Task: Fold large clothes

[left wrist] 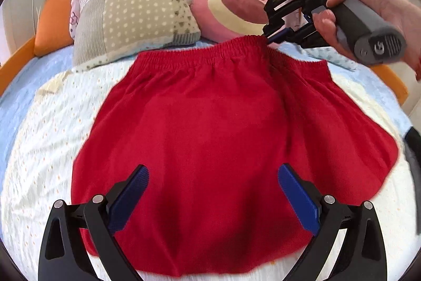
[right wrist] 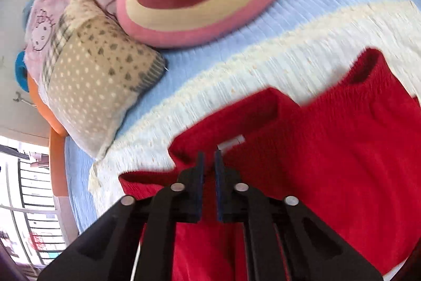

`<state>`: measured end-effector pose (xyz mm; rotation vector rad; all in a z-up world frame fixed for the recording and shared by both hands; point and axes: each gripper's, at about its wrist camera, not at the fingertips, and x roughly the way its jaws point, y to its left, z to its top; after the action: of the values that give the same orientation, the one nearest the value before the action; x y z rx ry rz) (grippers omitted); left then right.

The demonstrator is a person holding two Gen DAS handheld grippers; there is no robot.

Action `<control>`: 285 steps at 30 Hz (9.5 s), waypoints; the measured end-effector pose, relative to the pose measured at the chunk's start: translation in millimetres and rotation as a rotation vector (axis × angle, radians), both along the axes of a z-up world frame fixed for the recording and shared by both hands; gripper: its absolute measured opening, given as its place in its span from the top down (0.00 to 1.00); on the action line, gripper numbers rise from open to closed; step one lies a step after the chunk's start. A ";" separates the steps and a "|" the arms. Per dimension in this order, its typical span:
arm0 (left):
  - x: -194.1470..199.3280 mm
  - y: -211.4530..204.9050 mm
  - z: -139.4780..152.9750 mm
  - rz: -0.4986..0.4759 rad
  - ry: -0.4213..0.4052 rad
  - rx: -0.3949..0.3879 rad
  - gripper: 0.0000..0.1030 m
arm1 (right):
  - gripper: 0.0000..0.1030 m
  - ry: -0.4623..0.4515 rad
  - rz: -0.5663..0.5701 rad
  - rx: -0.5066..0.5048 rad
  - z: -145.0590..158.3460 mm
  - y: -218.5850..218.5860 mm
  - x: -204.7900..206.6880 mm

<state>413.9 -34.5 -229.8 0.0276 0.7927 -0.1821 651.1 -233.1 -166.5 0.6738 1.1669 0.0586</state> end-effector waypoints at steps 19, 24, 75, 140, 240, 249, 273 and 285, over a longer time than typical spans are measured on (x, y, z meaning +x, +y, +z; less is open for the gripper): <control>89.3 2.0 -28.2 0.153 0.131 0.028 0.02 | 0.96 -0.168 0.442 -0.364 30.8 -19.0 -111.0; 68.3 7.9 -1.5 0.162 0.109 -0.104 0.02 | 0.96 -0.243 0.489 -0.478 3.8 -47.0 -180.4; -17.7 169.8 -70.0 0.379 0.337 -0.442 0.02 | 0.37 -0.244 0.086 -0.219 -50.9 -213.6 -296.2; -55.4 181.3 -83.5 0.380 0.441 -0.753 0.24 | 0.34 -0.525 0.400 -0.828 62.4 -9.4 -332.8; -37.1 -430.5 -8.4 -0.343 0.219 0.395 0.89 | 0.97 -0.363 0.287 -0.773 -81.3 55.1 -344.2; -33.8 -396.5 52.9 -0.369 0.364 0.002 0.57 | 0.97 -0.366 0.295 -0.809 -84.2 58.8 -344.1; 71.1 -135.8 47.5 -0.061 0.347 -0.022 0.41 | 0.96 -0.399 0.291 -0.753 -81.0 50.0 -350.2; 66.6 -173.1 21.7 -0.047 0.298 -0.032 0.59 | 0.94 -0.545 0.003 -0.374 30.3 -139.7 -359.1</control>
<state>480.4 -207.6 -208.1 -0.0118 1.0865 -0.2473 292.0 -372.8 -136.2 0.2933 0.6276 0.0221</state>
